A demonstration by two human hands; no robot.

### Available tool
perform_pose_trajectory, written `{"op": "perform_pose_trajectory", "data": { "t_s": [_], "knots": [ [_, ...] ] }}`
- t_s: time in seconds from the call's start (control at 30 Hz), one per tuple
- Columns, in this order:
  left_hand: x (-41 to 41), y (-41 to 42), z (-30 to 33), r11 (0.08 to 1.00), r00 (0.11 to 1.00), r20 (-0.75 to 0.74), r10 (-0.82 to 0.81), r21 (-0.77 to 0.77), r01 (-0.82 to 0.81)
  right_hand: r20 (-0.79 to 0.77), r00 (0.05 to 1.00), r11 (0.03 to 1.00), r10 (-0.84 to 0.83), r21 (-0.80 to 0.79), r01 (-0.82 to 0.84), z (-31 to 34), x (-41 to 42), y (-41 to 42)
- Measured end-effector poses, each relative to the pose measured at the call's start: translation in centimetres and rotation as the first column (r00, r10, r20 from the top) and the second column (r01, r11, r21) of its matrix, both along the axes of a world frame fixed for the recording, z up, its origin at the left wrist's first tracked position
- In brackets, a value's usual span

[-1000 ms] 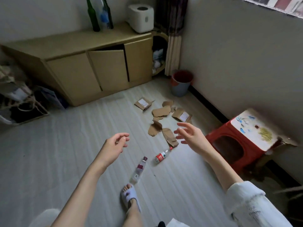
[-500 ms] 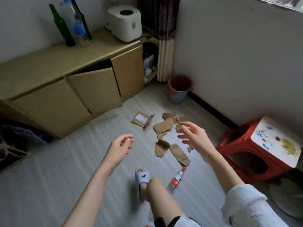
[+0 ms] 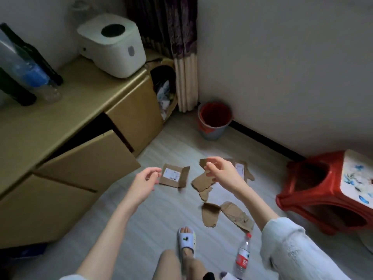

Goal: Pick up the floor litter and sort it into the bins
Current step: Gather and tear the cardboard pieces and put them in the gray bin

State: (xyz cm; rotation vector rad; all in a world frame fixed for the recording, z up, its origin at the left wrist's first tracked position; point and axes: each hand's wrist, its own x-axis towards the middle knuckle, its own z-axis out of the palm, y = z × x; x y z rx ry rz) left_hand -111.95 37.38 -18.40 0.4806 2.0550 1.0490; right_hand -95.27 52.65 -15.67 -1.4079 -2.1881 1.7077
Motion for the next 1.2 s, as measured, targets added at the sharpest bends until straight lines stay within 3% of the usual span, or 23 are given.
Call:
{"op": "perform_pose_trajectory", "data": {
  "t_s": [0.23, 0.47, 0.7, 0.87, 1.07, 1.2],
  "knots": [
    [-9.5, 8.7, -2.4, 0.988, 0.988, 0.090, -0.123, -0.084, 0.131, 0.068, 0.989, 0.991, -0.134, 0.005, 0.134, -1.8, -7.4, 8.2],
    [-18.5, 18.4, -9.9, 0.913, 0.929, 0.101, -0.356, -0.173, 0.368, 0.157, 0.958, 0.966, -0.241, -0.053, 0.252, -9.7, -14.8, 14.3],
    [-24.1, 25.3, -26.0, 0.814, 0.867, 0.077, -0.493, -0.311, 0.491, 0.314, 0.923, 0.955, -0.224, -0.116, 0.271, -28.2, -20.7, 19.9],
    [-25.9, 27.6, -44.5, 0.733, 0.826, 0.079, -0.559, -0.420, 0.536, 0.434, 0.898, 0.980, -0.075, -0.134, 0.147, -48.0, -23.6, 21.6],
    [-23.4, 27.1, -58.6, 0.487, 0.622, 0.209, -0.754, -0.457, 0.744, 0.563, 0.824, 0.995, 0.058, -0.102, 0.000, -62.9, -23.7, 21.1],
    [-24.0, 26.2, -64.3, 0.408, 0.549, 0.215, -0.807, -0.468, 0.784, 0.634, 0.742, 0.966, 0.220, -0.250, -0.073, -68.7, -23.8, 18.6]
  ]
}}
